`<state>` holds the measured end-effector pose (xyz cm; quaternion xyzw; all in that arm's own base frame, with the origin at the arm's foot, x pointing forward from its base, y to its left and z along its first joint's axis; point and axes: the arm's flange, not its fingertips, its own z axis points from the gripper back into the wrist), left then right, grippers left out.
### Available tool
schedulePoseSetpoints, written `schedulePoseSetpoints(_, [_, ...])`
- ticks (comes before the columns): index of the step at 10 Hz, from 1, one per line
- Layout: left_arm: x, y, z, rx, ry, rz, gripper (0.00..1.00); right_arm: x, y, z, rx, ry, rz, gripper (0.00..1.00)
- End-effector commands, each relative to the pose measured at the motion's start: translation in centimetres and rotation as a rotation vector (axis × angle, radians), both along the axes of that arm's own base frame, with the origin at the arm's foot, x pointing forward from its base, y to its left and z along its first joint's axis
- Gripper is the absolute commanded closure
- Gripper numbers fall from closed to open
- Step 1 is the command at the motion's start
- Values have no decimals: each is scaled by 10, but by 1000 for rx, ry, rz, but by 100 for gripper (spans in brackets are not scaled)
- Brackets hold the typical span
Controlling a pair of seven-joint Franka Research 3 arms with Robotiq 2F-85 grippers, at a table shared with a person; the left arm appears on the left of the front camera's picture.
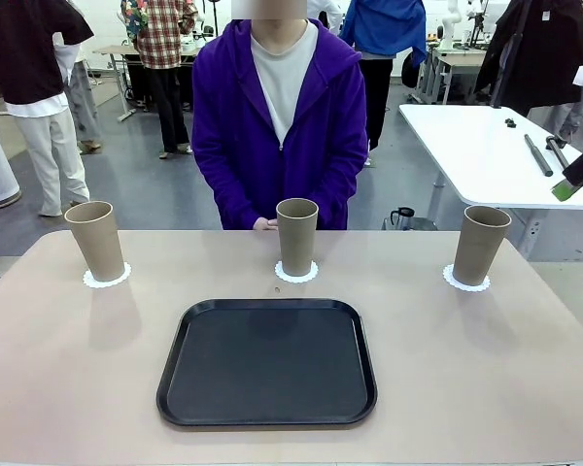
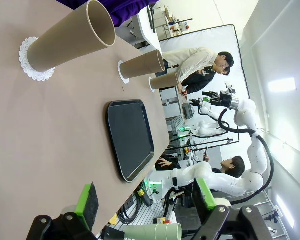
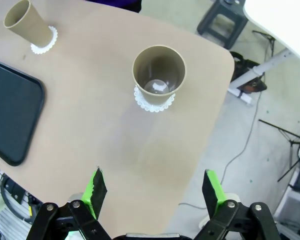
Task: Place coasters on the table and set cups on them.
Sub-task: Take one Reusable plastic cup from the Flat Tray and place it on a coaster set by the human.
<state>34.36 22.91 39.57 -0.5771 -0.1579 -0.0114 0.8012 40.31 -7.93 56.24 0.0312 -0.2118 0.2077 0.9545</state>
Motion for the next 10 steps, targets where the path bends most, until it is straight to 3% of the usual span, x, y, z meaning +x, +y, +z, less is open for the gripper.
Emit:
schedulePoseSetpoints(1, [-1,1,2,-5,-10,8,0,0,0,0,0,0,0,0])
schedulePoseSetpoints(2, [-1,1,2,-5,-10,8,0,-2,-19,3,186,137,-30,0])
schedulePoseSetpoints(3, [-1,1,2,-5,-10,8,0,-4,-35,9,448,297,40,0])
schedulePoseSetpoints(6, [-1,1,2,-5,-10,8,0,0,-80,-12,961,354,122,0])
schedulePoseSetpoints(8, [-1,1,2,-5,-10,8,0,-6,-98,-53,1146,280,109,0])
schedulePoseSetpoints(10, [-1,1,2,-5,-10,8,0,-22,-116,-103,1295,273,99,0])
